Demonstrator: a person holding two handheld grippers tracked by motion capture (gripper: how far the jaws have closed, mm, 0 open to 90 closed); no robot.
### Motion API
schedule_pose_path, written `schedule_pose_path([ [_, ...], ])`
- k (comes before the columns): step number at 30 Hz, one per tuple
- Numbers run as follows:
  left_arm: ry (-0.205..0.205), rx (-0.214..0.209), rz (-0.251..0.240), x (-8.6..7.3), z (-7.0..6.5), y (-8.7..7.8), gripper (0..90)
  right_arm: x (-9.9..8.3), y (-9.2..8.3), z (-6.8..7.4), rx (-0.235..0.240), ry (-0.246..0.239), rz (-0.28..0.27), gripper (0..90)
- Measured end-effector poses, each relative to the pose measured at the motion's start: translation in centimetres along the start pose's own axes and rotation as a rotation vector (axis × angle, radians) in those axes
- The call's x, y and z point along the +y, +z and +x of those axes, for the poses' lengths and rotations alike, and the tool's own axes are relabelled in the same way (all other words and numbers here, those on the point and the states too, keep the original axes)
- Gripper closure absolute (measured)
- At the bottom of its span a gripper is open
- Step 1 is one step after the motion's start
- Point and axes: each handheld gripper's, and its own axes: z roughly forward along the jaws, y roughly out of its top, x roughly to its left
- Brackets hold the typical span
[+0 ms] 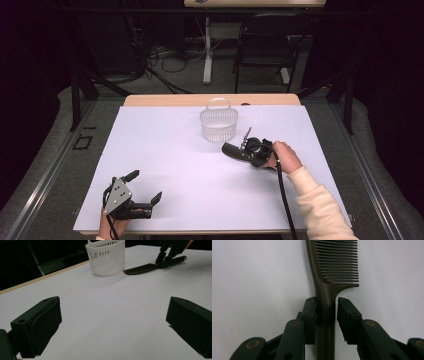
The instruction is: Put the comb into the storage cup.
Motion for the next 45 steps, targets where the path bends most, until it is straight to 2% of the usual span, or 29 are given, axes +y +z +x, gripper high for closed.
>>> schedule_pose_path([
  [3,0.0,-0.001,0.004,0.0,0.0,0.0,0.0,0.0,0.1,-0.1,0.007,-0.013,-0.005,70.4],
  [6,-0.001,-0.001,0.002,0.0,0.0,0.0,0.0,0.0,0.1,-0.1,0.015,-0.004,-0.007,71.1],
  [8,0.001,-0.001,0.002,0.0,0.0,0.0,0.0,0.1,0.0,-0.1,0.015,-0.011,0.011,71.3],
  [10,0.0,-0.001,0.005,0.0,0.0,0.0,0.0,0.1,0.1,-0.1,0.009,-0.008,-0.005,71.7],
  [14,-0.002,-0.001,0.002,0.0,0.0,0.0,0.0,0.0,0.0,-0.1,0.007,-0.014,-0.002,72.1],
  [17,-0.001,-0.001,0.003,0.0,0.0,0.0,0.0,0.0,-0.2,0.0,0.019,-0.009,0.02,72.2],
  [19,-0.002,-0.001,0.002,0.0,0.0,0.0,0.0,-0.2,-0.2,0.0,0.018,-0.004,-0.001,72.2],
  [20,-0.001,0.001,0.002,0.0,-0.1,0.0,0.0,-0.1,-0.5,0.0,0.018,-0.015,0.025,72.2],
  [21,-0.001,0.003,0.002,0.0,-0.1,-0.1,0.0,-0.1,-0.5,0.1,0.011,-0.01,0.001,72.2],
  [33,0.0,0.002,0.002,0.0,-0.1,0.0,0.0,-0.2,-2.0,0.7,0.018,-0.017,-0.056,72.2],
  [45,0.001,0.002,0.007,0.0,0.0,0.0,0.0,-0.6,-3.0,0.7,0.033,-0.008,-0.084,72.1],
])
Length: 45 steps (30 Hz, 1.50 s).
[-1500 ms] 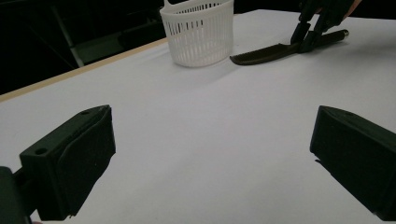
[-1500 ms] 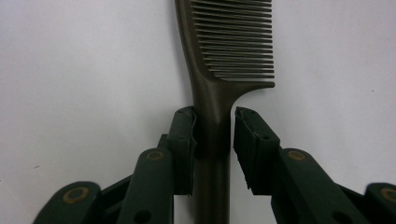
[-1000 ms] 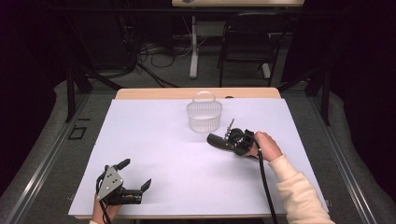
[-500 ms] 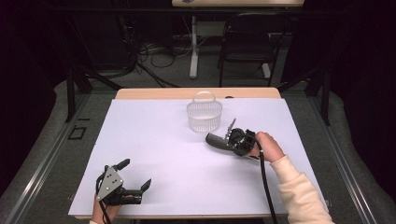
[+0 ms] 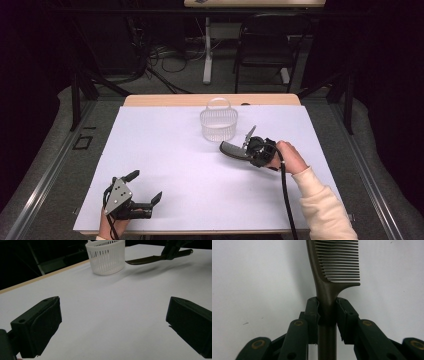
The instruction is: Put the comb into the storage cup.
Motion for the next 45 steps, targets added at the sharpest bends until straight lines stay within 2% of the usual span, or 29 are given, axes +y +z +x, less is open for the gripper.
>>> schedule_pose_path([
  [10,0.001,-0.004,0.004,0.0,0.0,0.1,0.0,-0.2,-1.3,0.0,0.016,0.015,-0.052,72.2],
  [15,0.006,-0.007,0.006,0.0,0.0,0.1,0.0,-0.2,-1.7,0.1,0.024,0.006,-0.079,72.1],
  [35,0.005,-0.008,0.006,0.0,0.0,0.2,0.1,-0.6,-3.1,0.1,0.063,0.037,-0.175,72.1],
  [45,0.01,-0.012,0.006,0.0,0.0,0.3,0.1,-0.3,-4.1,0.6,0.063,0.031,-0.226,72.1],
])
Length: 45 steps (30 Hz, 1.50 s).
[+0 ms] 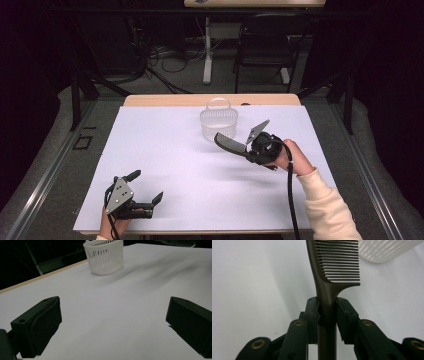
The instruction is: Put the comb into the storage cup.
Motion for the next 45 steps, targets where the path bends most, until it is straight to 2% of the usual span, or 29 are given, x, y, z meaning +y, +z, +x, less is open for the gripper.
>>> schedule_pose_path([
  [16,-0.002,-0.004,-0.003,0.0,-0.05,0.09,0.1,0.14,-0.45,-0.1,-0.01,0.013,-0.048,72.1],
  [27,0.001,-0.002,-0.002,0.01,-0.08,0.08,0.1,0.21,-0.63,-0.15,-0.036,0.03,-0.11,72.1],
  [31,0.0,-0.001,-0.003,0.02,-0.06,0.07,0.1,0.22,-0.61,-0.24,-0.026,0.03,-0.117,72.2],
  [45,0.005,-0.001,-0.002,0.04,-0.09,0.09,0.1,0.19,-0.82,-0.41,-0.066,0.059,-0.176,72.2],
])
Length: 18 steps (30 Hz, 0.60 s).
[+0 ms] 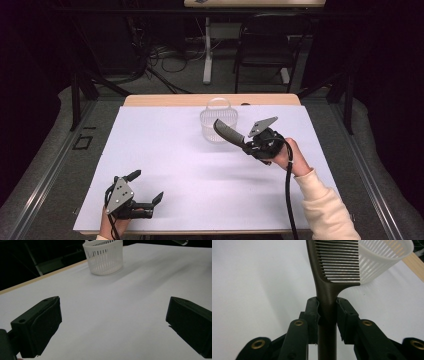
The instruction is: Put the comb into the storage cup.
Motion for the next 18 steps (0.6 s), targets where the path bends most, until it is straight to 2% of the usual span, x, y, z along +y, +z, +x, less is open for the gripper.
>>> schedule_pose_path([
  [18,-0.002,-0.002,-0.003,0.02,-0.03,0.02,0.1,-0.12,0.02,-0.49,-0.046,0.056,-0.081,72.2],
])
